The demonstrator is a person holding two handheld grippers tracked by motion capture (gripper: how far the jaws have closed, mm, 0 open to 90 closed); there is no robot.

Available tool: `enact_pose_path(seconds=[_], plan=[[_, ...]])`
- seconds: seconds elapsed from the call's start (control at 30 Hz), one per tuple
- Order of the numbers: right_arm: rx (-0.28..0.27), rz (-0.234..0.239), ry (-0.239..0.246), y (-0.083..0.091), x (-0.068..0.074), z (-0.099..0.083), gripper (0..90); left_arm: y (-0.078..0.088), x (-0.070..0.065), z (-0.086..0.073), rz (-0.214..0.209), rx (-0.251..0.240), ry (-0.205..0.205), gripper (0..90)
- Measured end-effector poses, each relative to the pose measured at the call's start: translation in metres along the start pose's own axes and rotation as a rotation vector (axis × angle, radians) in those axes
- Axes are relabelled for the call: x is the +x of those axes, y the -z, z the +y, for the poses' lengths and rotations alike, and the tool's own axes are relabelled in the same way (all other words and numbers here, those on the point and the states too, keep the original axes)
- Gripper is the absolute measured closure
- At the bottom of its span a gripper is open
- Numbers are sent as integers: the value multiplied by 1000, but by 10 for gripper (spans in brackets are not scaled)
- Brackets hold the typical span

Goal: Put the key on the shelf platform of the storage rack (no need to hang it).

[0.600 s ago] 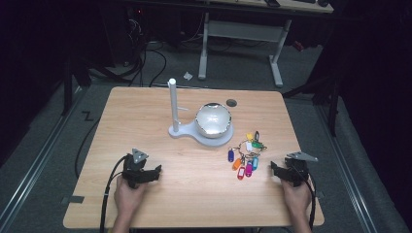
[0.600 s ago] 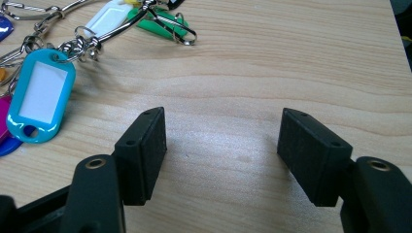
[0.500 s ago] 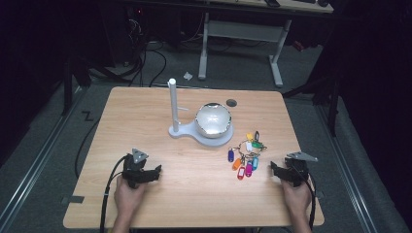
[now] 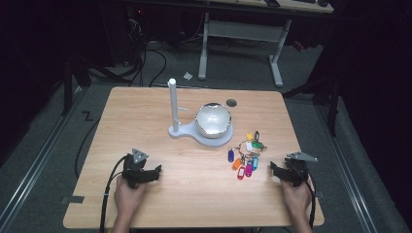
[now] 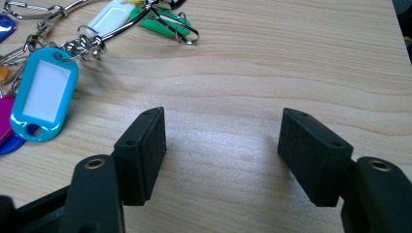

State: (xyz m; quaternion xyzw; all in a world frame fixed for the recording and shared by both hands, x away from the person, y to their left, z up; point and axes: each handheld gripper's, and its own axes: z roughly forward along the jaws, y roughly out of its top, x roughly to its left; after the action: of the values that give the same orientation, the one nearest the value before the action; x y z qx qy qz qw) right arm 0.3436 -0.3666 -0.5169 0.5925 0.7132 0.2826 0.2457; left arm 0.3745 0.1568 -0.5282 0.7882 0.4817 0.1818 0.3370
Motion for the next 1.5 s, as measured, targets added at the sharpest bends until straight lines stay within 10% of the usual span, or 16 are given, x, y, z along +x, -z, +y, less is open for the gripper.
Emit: enact_pose_path(seconds=[1.5], plan=[[-14, 73, -60, 12, 7, -4, 444, 0, 0, 0, 1, 1, 0, 186]])
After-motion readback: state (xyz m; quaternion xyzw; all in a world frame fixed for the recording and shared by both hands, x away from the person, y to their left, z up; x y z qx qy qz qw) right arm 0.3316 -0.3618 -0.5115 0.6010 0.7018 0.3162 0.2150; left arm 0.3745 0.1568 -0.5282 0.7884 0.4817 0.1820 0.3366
